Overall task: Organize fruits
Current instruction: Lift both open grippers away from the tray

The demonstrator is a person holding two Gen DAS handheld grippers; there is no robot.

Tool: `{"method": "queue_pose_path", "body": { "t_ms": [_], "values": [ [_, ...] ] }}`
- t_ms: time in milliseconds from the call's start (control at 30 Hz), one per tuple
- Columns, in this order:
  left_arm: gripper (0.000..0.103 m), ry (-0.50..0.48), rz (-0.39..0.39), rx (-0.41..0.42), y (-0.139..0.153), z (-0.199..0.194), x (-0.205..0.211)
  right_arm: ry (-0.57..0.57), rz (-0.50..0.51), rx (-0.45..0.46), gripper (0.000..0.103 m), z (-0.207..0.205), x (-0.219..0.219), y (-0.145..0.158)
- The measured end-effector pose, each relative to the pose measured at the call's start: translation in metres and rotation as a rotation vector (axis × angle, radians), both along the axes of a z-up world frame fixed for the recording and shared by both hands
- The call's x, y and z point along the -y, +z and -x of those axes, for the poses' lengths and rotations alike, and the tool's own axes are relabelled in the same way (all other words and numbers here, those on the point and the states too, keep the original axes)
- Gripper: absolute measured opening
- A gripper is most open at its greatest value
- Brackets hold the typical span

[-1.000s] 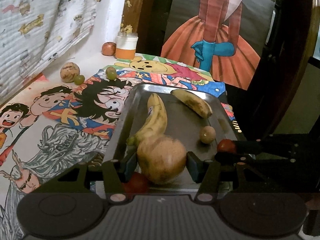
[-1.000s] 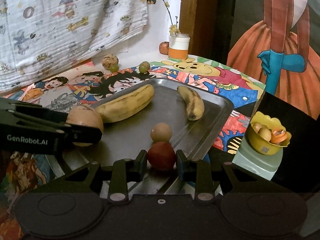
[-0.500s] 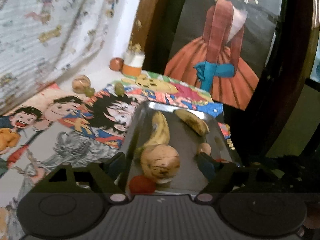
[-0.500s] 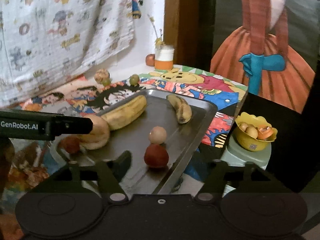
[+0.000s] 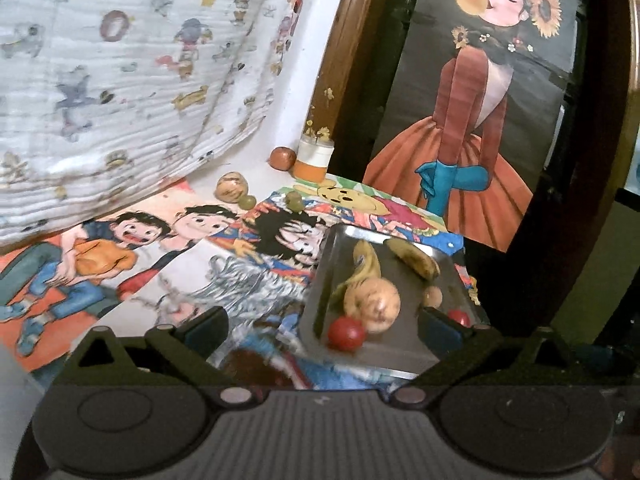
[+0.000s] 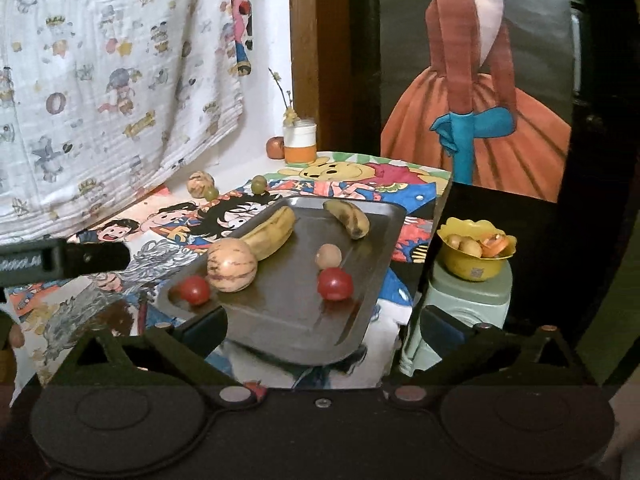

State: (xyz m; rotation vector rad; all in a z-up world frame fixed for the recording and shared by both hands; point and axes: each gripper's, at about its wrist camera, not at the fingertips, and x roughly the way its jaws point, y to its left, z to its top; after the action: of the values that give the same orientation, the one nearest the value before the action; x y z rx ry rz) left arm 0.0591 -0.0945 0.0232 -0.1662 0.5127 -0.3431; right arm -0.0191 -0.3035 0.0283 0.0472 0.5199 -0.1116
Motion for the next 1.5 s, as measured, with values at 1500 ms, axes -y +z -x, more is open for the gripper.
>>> {"method": "queue_pose_path", "body": {
  "t_ms": [1500],
  "values": [
    [0.103, 0.298, -0.241, 0.040, 0.000, 0.014, -0.101, 0.234, -0.201, 0.030, 0.102, -0.011, -0.069, 0.046]
  ]
}}
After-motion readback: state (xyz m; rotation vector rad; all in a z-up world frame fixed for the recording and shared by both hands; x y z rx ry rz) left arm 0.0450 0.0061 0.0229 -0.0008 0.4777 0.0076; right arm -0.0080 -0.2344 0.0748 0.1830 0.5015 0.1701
